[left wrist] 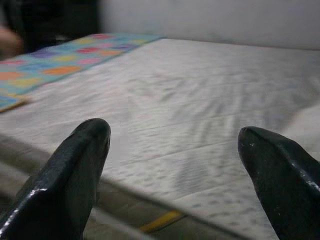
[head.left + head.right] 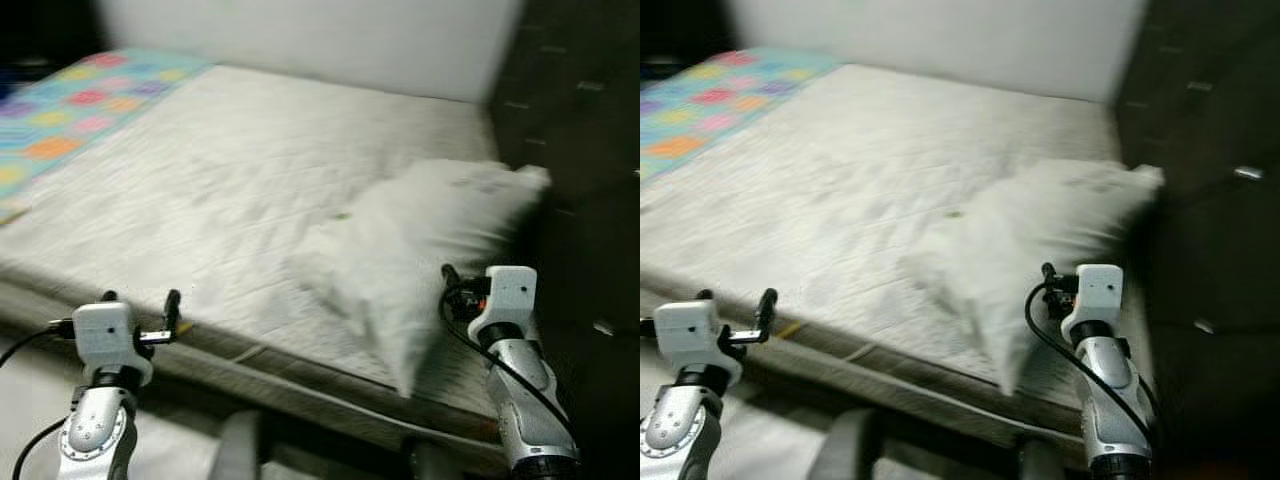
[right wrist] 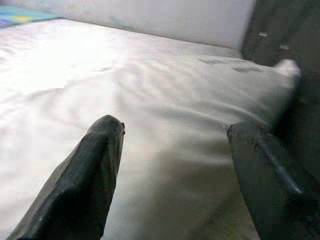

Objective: Clean up the room

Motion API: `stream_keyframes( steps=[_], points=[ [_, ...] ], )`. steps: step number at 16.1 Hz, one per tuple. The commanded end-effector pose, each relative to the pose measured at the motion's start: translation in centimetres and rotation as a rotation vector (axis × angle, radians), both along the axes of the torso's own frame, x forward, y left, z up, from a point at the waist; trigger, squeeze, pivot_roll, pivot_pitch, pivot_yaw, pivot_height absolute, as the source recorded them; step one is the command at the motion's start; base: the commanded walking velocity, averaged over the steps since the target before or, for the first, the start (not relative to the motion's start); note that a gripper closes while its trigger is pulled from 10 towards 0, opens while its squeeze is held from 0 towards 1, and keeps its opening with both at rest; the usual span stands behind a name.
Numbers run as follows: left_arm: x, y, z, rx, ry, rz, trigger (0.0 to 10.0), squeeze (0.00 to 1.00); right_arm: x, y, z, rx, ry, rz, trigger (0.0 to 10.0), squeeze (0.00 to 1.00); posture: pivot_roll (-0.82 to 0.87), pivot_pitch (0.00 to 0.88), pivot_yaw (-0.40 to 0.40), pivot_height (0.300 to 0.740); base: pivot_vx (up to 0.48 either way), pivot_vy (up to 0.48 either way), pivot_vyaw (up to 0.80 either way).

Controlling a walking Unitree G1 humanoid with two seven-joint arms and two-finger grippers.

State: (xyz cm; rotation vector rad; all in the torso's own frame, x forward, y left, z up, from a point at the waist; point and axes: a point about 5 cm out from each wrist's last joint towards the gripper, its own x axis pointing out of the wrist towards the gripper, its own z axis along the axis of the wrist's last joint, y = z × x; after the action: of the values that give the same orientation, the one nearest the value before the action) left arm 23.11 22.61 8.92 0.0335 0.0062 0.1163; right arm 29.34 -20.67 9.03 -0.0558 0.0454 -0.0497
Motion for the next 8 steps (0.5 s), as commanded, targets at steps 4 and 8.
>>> stream_keyframes(
  steps=[4, 8],
  points=[
    [8.55, -7.63, -1.84, -0.299, 0.148, -0.184, 10.0, 0.0, 2.36, 9.19, -3.28, 0.071, 0.228, 0.441, 10.0, 0.0, 0.02, 0.099, 0.0, 0.583, 0.0, 0.0, 0.55],
    [8.48, -7.59, -1.86, -0.302, 0.148, -0.184, 10.0, 0.0, 2.32, 9.23, -3.57, 0.058, 0.255, 0.444, 10.0, 0.0, 0.02, 0.102, 0.003, 0.583, 0.0, 0.0, 0.0]
  ],
)
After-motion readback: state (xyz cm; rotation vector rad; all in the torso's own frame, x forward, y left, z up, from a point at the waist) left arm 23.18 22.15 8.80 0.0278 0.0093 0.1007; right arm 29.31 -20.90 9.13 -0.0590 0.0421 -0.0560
